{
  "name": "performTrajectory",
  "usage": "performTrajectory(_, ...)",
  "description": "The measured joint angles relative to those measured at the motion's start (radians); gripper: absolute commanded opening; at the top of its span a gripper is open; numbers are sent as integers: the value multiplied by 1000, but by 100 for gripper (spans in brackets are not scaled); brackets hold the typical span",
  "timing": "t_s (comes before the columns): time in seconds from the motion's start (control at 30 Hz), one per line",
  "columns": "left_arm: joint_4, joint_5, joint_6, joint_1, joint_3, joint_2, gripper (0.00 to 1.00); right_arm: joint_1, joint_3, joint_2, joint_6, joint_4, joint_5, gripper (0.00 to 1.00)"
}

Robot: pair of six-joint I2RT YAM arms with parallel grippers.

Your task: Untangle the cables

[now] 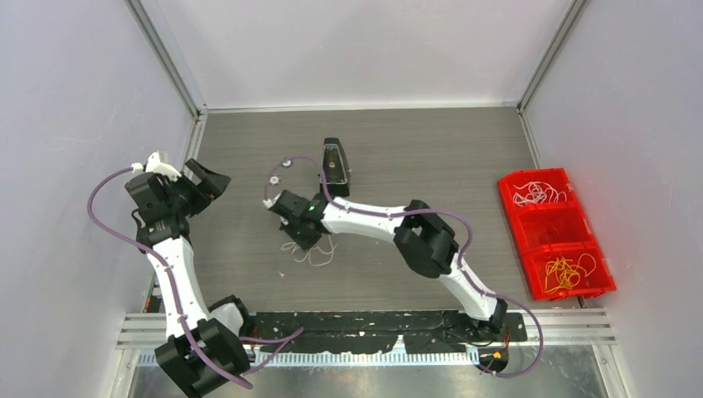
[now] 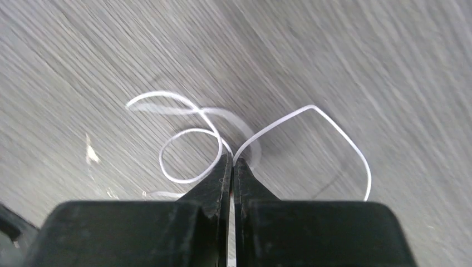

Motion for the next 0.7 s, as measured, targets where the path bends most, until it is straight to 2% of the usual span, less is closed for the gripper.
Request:
performTrajectory(0.1, -2, 52, 35, -2, -3, 0, 82, -46, -70, -75, -80, -18, -82, 5)
performTrajectory(0.2, -19, 153, 127, -15, 1, 3, 87, -97, -181, -247, -207, -40, -209, 5)
performTrajectory(0.37, -137, 373, 379, -67, 32, 9, 91, -185, -244, -588, -408, -77, -454, 5)
performTrajectory(0.47, -215, 437, 557, -135, 38, -29, 90, -274, -262, -736, -495, -85, -583, 5)
performTrajectory(0.57, -240, 439, 650, -207, 37, -82, 89, -346, -277, -780, -544, -100, -635, 5)
performTrajectory(0.7, -214, 398, 647, -224, 36, -78, 87, -331, -291, -689, -548, -100, -645, 5)
